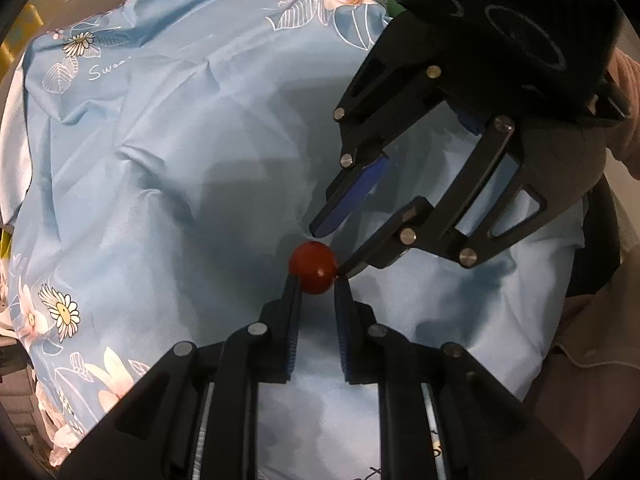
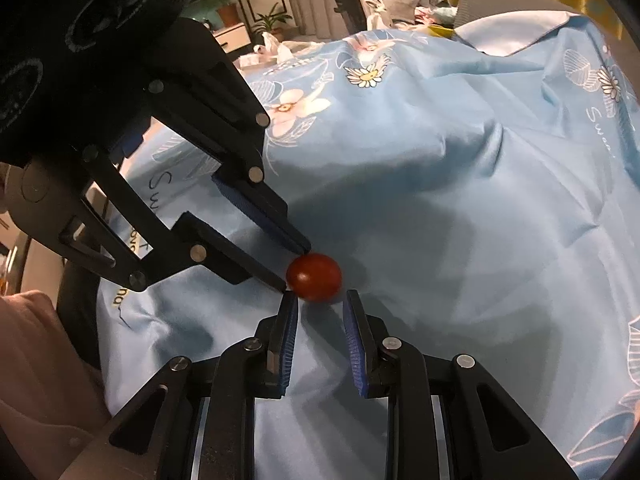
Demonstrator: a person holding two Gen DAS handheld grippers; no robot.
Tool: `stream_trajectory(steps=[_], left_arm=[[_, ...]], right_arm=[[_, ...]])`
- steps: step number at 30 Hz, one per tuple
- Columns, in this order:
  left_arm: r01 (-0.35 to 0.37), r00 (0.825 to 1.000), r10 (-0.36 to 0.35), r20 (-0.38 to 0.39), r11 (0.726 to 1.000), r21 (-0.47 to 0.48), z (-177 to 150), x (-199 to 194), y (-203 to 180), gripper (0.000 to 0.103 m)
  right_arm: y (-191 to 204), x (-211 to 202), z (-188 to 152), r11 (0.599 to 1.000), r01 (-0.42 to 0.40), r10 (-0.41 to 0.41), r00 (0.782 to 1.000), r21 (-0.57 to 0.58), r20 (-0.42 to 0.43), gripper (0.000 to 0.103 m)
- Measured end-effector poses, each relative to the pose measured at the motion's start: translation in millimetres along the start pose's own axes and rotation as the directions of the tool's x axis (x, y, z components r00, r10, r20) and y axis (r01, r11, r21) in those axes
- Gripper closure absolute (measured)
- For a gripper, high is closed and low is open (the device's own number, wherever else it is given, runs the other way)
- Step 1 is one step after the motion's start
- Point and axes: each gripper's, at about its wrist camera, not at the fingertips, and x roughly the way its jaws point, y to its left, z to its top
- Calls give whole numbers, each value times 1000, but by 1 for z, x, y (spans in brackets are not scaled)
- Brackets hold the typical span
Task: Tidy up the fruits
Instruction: 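Grip the last cherry tomato with both tools from opposite sides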
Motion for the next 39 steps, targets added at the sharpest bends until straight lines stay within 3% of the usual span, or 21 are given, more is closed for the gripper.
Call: stream_trajectory(steps=[8,39], left_arm=[[30,1000,-30,-7,999,12,5,3,6,87],[44,998,-44,50,999,4,-1,-7,5,91]], right_arm=[[-4,1,2,999,-36,36,999,-19,-3,81],[5,-16,-10,1000,9,-9,999,-3,41,85]])
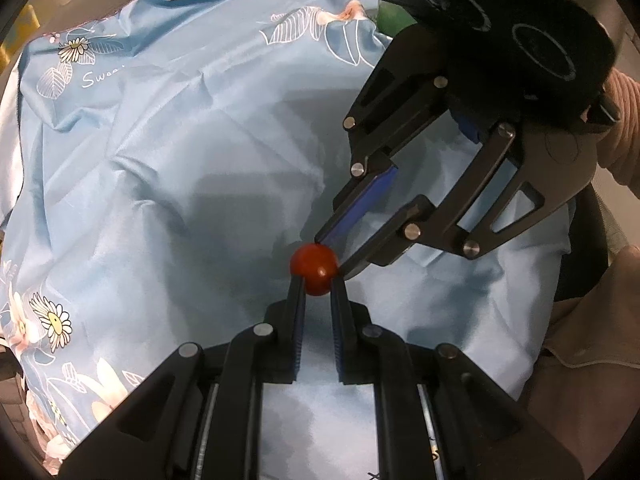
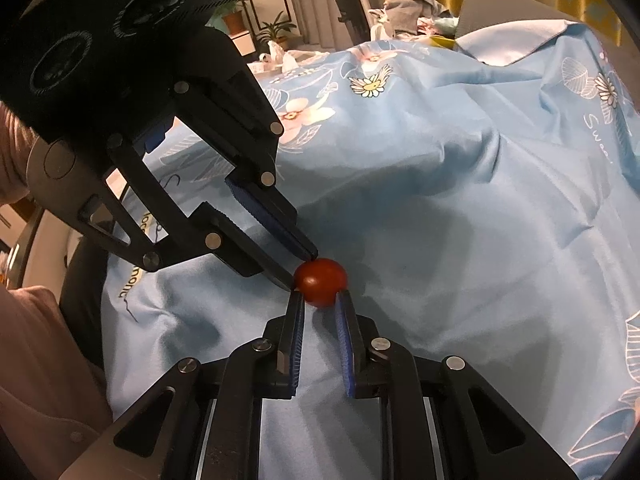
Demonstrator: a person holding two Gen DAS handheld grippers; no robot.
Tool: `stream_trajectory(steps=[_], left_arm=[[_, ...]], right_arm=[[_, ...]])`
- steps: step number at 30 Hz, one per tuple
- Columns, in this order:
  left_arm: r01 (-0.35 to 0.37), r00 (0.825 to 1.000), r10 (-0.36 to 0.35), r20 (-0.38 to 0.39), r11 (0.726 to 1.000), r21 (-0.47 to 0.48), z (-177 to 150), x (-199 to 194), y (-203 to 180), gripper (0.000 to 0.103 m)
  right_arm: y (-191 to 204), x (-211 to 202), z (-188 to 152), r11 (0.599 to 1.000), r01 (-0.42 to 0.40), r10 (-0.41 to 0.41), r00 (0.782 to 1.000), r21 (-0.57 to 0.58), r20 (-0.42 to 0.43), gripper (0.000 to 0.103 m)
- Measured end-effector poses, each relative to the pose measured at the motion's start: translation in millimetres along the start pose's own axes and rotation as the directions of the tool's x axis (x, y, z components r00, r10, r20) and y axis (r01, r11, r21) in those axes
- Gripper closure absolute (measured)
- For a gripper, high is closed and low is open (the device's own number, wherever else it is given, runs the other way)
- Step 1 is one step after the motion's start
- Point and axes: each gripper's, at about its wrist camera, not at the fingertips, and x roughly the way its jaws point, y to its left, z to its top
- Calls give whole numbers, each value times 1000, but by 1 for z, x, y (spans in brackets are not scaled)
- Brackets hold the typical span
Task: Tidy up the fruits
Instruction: 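Grip the last cherry tomato with both tools from opposite sides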
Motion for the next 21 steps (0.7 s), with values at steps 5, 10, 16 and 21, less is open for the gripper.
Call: stream_trajectory(steps=[5,10,16,21], left_arm=[[-5,1000,5,6,1000,18,2,-6,-8,91],[-15,1000,14,28,999,38,12,-15,-16,91],[-30,998,26,54,997,77,27,-27,-33,92],[-43,996,33,82,992,118,43,-38,-52,92]], right_arm=[[2,-7,-2,1000,15,-15,1000,10,-1,85],[4,-23,-4,999,46,-46,999,23,17,85],[8,-46,-11,995,89,-90,995,37,34,85],[12,-74,-21,990,133,-136,989,54,55,85]])
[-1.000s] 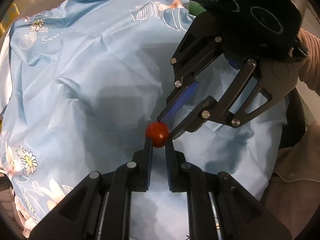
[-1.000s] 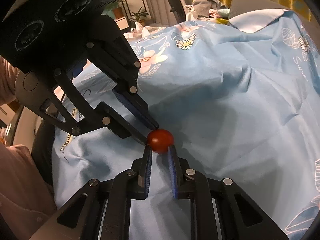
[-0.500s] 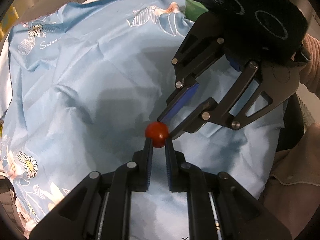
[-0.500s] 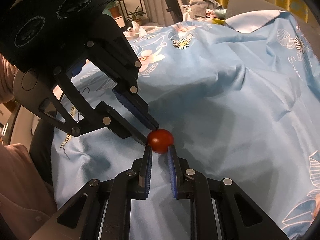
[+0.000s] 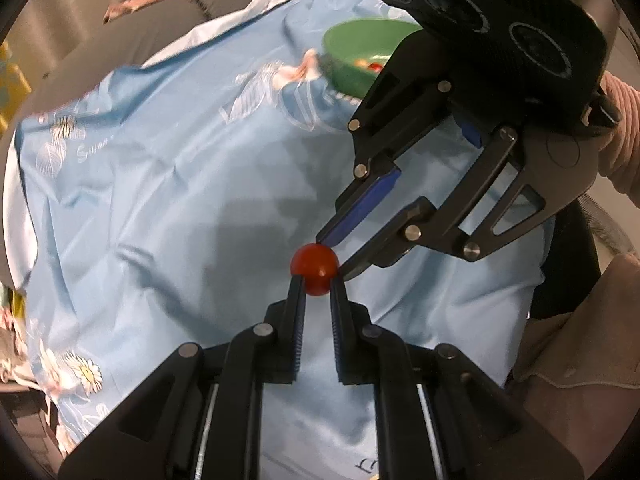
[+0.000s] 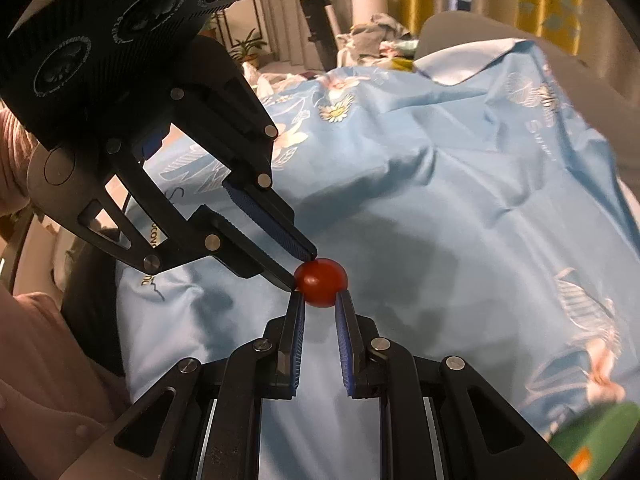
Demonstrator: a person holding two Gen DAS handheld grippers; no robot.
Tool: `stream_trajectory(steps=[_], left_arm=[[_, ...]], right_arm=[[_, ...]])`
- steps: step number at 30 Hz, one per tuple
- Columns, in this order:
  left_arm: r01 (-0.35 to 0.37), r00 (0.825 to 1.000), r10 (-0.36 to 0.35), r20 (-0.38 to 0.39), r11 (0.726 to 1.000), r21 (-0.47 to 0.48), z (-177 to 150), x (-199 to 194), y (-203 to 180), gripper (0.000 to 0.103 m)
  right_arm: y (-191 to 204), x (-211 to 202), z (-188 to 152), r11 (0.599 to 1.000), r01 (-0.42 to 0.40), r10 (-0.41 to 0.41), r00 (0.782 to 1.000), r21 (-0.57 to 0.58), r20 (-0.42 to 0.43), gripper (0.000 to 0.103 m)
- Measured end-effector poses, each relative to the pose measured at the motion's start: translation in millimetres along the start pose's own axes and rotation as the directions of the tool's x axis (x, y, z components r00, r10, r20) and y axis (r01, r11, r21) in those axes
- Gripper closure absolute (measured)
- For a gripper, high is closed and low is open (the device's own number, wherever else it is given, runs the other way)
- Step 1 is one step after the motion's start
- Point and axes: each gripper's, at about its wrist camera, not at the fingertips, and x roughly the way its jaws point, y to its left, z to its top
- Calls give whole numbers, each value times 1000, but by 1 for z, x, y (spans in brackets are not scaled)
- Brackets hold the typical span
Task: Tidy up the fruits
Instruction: 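Carry the tomato with both tools into the green bowl and release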
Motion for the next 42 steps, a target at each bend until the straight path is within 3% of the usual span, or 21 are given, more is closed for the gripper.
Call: stream_trajectory(steps=[19,29,39,41,42], left_arm=[[12,996,-26,82,986,166,80,-11,-58,92],[60,990,-88,113,971,231,127,5,-83,92],[131,980,-163,114,959,251,170,38,-91,93],[161,975,-193,115,957,243,179,46,-90,99],[171,972,-204,117,955,242,182,50,-90,102]], right_arm=[[-9,-93,-52,980,176,-181,983,91,43,85],[-21,-128,-86,952,253,-262,964,170,32,85],[-56,-143,-117,921,302,-309,951,246,-11,85],[-64,-144,-122,916,305,-311,950,261,-19,85],[-67,-144,-125,918,294,-301,954,267,-15,94]])
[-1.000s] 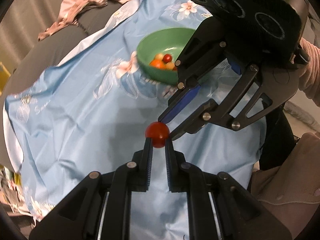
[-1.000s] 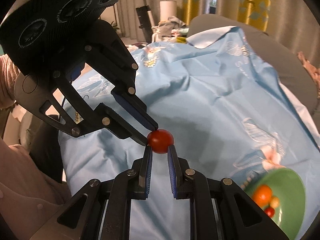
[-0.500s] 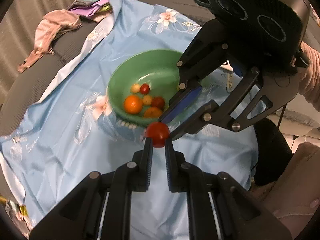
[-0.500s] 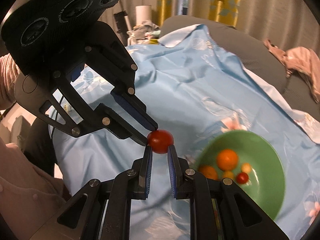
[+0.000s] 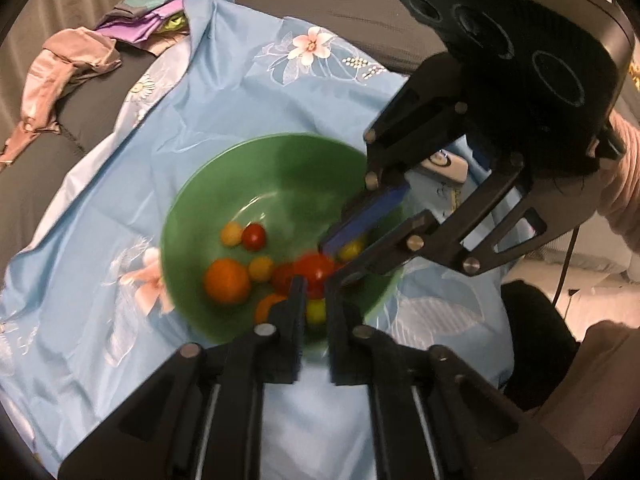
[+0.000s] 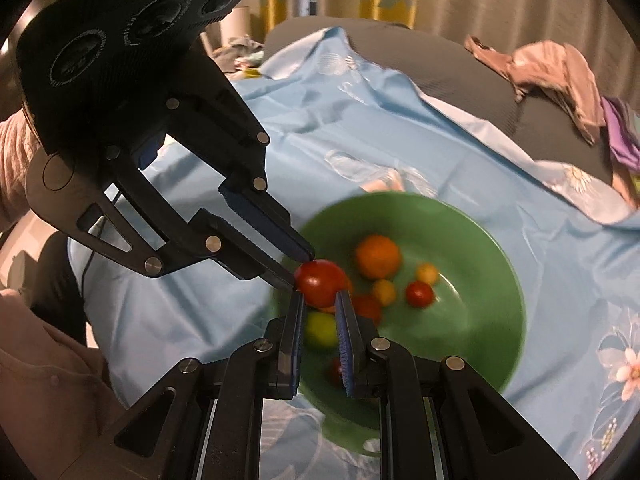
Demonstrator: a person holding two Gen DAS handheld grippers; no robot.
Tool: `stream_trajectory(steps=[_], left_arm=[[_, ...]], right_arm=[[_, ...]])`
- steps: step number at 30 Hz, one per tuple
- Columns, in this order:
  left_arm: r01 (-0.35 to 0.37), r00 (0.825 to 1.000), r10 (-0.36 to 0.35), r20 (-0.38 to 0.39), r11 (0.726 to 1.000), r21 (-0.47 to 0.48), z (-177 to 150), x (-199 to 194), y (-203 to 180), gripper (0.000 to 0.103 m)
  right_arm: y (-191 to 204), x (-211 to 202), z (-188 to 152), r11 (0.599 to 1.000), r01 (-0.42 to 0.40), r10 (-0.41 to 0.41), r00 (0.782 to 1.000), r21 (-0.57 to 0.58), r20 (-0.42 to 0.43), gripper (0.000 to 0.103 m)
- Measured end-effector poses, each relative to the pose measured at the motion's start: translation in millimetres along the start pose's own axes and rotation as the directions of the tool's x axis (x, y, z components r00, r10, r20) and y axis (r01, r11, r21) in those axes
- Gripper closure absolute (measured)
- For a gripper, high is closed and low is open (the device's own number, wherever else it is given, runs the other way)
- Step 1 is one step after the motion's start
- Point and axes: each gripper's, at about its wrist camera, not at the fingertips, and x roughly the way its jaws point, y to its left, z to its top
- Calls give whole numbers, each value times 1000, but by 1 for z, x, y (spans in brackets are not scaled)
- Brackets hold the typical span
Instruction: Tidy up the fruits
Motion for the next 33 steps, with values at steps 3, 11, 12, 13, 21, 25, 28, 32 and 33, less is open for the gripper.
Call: stream_trajectory(steps=[3,11,12,13,21,25,28,32,33], left_arm=[[20,1000,-20,-9,1000,-13,7,17,6,102],[-40,996,34,-76,996,-73,5,48,18,62],[-36,997,29,-74,995,-94,4,48,21,42],[-25,998,17,-62,993,-117,4,47,24,34],[-70,998,69,-11,989,-129,8,23,12,29],[-129,990,136,26,975,-179,0,4,7,18],[-165,983,178,40,963,-214,0,-6,6,14],[-198,975,217,58,952,-231,-2,-21,-4,12],[-205,972,226,65,949,-239,-2,-25,-6,12]], right_arm=[[-6,8,-3,1000,-13,13,1000,0,-17,95],[-30,32,-13,995,30,-19,994,99,-104,94],[-31,34,-15,993,48,-35,993,109,-115,94],[-34,36,-17,990,74,-58,990,122,-129,94],[-39,22,-18,973,138,-118,986,185,-116,89],[-33,4,-18,953,182,-163,982,242,-98,71],[-32,-8,-16,937,197,-185,980,289,-70,69],[-31,-17,-13,919,203,-195,979,338,-56,63],[-30,-20,-12,917,204,-199,979,344,-48,63]])
